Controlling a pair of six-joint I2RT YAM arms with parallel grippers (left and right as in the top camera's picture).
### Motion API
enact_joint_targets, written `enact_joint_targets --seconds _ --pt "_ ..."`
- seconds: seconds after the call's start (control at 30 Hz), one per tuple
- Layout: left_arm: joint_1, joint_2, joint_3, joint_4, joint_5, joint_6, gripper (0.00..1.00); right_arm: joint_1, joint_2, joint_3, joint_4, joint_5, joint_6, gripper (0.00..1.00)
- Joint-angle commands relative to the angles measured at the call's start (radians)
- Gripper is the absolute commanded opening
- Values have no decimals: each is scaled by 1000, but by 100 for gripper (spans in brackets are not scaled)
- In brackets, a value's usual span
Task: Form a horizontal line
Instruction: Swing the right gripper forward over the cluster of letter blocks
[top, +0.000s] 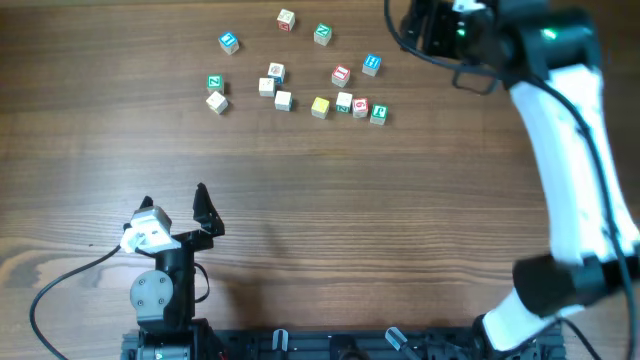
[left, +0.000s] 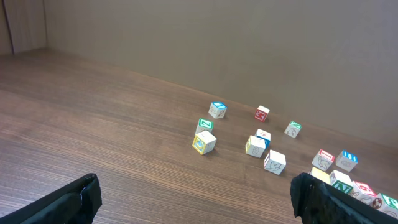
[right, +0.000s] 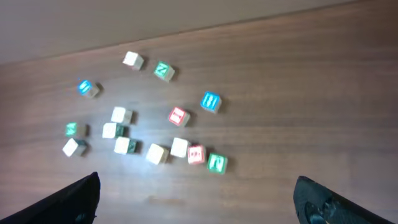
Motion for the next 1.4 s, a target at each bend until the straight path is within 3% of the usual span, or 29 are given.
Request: enact_joint_targets --seconds 0.0,0.03,0.07,0.1,0.13,0.23,0.4,0.63,0.73,0.97,1.1,1.27,1.37 --pt "-3 -7 -5 2 -13 16 100 0 101 14 46 -35 -12 100" --pt "-3 -7 -5 2 -14 16 100 1 139 13 51 -64 -13 96" --pt "-3 -7 -4 2 -14 16 100 1 172 13 55 -104 -11 64" --pt "-3 -7 -4 2 -13 16 100 2 214 13 55 -161 0 15" --pt "-3 -7 -4 2 -14 16 100 3 240 12 51 -188 19 4" --pt "-3 -7 -4 2 -14 16 100 14 365 6 43 -228 93 4" --pt "-3 -7 -4 2 -13 16 100 76 561 6 59 -236 93 5" --pt "-3 -7 -4 2 -14 16 100 128 621 5 95 -212 97 9" --pt "-3 -7 -4 2 -13 16 100 128 621 5 93 -117 115 12" --pt "-3 -7 -5 2 -13 16 100 126 621 5 -42 -102 109 45" --pt "-3 -7 -4 2 -14 16 100 123 621 5 -114 -94 33 64" --pt "-3 -7 -5 2 -13 16 100 118 621 5 -200 -94 32 64" --pt "-3 -7 -5 2 -13 16 100 117 621 5 -196 29 33 65"
